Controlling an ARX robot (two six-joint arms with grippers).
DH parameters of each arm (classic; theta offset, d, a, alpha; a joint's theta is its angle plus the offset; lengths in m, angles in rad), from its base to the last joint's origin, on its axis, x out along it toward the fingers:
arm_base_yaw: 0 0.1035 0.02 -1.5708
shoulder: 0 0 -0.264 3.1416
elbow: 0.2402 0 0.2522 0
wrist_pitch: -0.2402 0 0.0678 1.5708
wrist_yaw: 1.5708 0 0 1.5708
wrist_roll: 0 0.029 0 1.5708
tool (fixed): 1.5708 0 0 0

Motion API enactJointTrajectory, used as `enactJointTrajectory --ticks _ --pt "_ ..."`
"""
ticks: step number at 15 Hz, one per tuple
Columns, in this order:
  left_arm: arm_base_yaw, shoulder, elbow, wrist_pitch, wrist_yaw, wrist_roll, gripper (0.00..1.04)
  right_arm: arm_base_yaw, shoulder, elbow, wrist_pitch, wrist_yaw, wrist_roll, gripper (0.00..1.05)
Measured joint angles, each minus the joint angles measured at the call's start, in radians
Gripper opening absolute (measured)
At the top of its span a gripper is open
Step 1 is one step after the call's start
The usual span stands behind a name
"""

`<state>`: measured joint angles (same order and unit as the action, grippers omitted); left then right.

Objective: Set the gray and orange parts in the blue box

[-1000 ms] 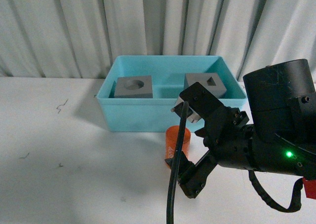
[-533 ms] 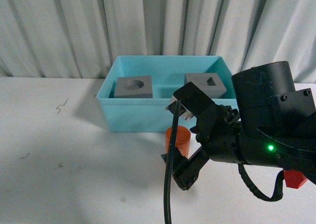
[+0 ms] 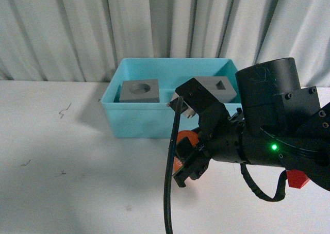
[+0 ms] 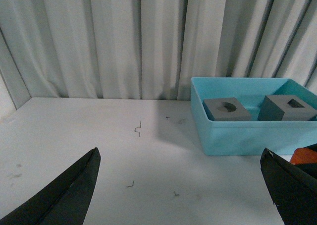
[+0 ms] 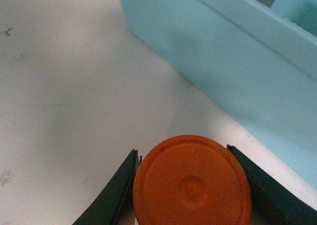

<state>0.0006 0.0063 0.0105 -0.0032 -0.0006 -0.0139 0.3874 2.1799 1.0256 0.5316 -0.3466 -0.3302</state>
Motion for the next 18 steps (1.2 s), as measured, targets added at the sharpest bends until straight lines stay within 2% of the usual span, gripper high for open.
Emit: enactJointTrajectory --ticks 5,8,10,14,18 --pt "0.0 0.0 0.0 0.0 0.0 0.0 0.98 -0.016 -0.235 -0.105 0.066 -0.021 -0.023 0.48" --pt "0.0 0.0 0.0 0.0 0.0 0.0 0.98 -0.076 -0.371 0.0 0.126 0.035 -0.022 0.48" --pt "0.0 0.0 0.0 0.0 0.0 0.0 0.98 -0.101 -0.302 0.076 0.121 0.075 0.001 0.48" --pt "0.0 0.0 0.0 0.0 0.0 0.0 0.98 -0.077 -0.06 0.357 0.039 0.127 0.079 0.47" --pt "0.0 0.0 0.0 0.0 0.0 0.0 0.98 -0.06 0.016 0.472 0.015 0.141 0.096 0.47"
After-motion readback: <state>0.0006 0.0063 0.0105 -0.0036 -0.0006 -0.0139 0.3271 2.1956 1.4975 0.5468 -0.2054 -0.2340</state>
